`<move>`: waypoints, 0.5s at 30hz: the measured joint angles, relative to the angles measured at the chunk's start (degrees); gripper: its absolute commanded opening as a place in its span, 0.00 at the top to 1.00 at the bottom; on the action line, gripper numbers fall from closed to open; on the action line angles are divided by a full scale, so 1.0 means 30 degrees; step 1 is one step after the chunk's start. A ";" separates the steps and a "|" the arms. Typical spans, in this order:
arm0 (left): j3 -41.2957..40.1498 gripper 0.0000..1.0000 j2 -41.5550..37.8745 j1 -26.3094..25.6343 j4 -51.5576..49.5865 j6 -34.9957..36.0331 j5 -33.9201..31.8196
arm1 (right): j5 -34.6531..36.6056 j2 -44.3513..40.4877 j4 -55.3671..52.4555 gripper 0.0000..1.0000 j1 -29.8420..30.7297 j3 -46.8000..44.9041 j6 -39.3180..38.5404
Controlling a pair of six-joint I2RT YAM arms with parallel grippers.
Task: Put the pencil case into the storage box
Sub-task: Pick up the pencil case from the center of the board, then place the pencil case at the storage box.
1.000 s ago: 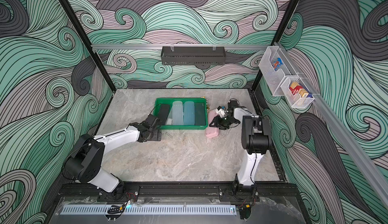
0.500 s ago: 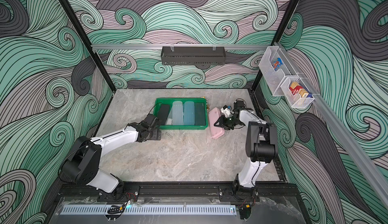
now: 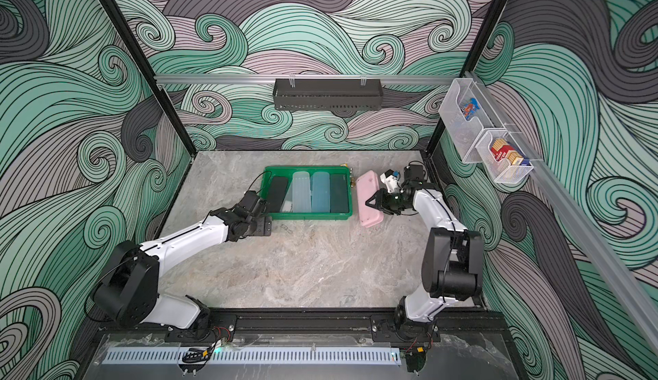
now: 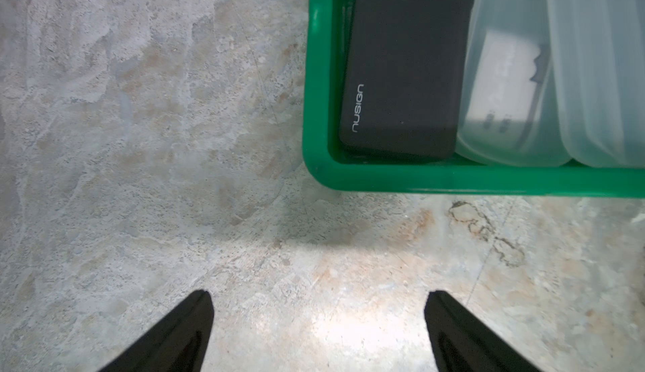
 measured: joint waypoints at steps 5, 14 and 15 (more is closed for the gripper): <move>0.0022 0.01 -0.0867 0.0000 -0.0495 0.0015 -0.0007 | -0.0073 -0.0117 -0.0044 0.96 0.1683 0.1246 0.0933; 0.0087 0.01 -0.1355 0.0117 -0.1209 0.0095 -0.0102 | 0.0022 0.1945 0.1909 0.95 0.5756 0.4204 0.3381; 0.0138 0.01 -0.1392 0.0168 -0.1319 0.0109 -0.0138 | 0.0051 0.2346 0.2397 0.95 0.6047 0.4306 0.3781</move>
